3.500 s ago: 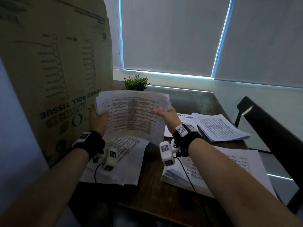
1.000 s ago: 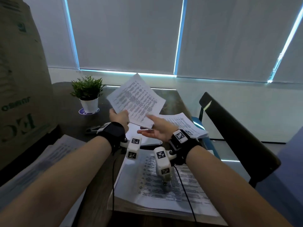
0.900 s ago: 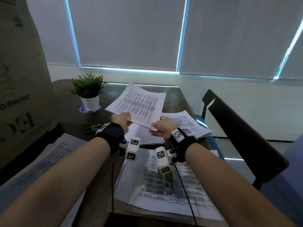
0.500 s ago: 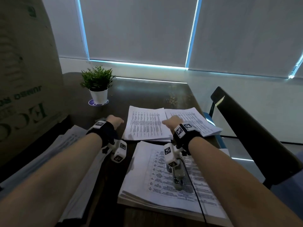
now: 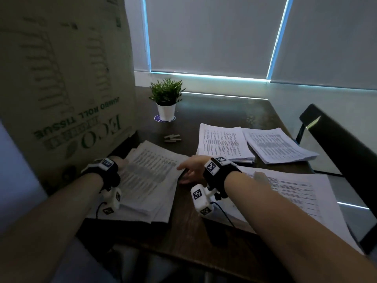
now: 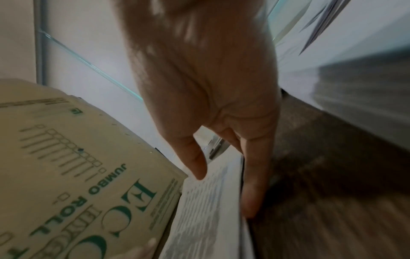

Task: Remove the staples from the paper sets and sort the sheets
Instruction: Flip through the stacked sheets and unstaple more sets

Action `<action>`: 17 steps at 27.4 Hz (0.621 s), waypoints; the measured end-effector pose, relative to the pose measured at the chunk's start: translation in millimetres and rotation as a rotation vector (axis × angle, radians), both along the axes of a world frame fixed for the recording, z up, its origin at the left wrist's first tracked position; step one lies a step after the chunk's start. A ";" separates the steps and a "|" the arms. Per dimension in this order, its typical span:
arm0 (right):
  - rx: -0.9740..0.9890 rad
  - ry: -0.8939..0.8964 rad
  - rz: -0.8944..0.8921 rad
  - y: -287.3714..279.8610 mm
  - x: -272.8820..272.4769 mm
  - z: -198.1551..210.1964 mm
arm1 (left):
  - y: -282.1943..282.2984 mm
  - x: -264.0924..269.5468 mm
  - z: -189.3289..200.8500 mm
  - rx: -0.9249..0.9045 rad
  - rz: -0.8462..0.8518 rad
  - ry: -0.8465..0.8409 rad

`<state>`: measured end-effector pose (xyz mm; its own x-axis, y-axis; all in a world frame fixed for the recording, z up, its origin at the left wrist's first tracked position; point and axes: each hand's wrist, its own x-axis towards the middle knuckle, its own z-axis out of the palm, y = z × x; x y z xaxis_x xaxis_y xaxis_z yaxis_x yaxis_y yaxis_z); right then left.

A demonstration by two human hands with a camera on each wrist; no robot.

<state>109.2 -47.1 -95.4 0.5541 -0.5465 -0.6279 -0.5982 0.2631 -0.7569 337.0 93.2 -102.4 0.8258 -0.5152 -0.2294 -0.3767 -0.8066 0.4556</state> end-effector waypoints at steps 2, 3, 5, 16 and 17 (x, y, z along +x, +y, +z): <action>-0.040 0.041 0.070 13.7 6.1 -0.3 | 7.7 -6.6 -1.3 0.034 -0.034 0.037; -0.071 0.060 0.095 17.3 6.0 -0.2 | 11.6 -10.0 -0.2 0.052 -0.054 0.048; -0.181 0.098 0.122 26.9 0.9 3.0 | 21.3 -16.1 6.4 0.065 -0.057 0.077; -0.282 -0.445 -0.184 8.7 -14.0 44.6 | 32.6 -45.0 76.2 -0.949 -0.285 0.202; -0.284 -0.583 -0.207 4.1 -14.4 61.4 | 29.2 -50.5 91.6 -1.024 -0.301 0.139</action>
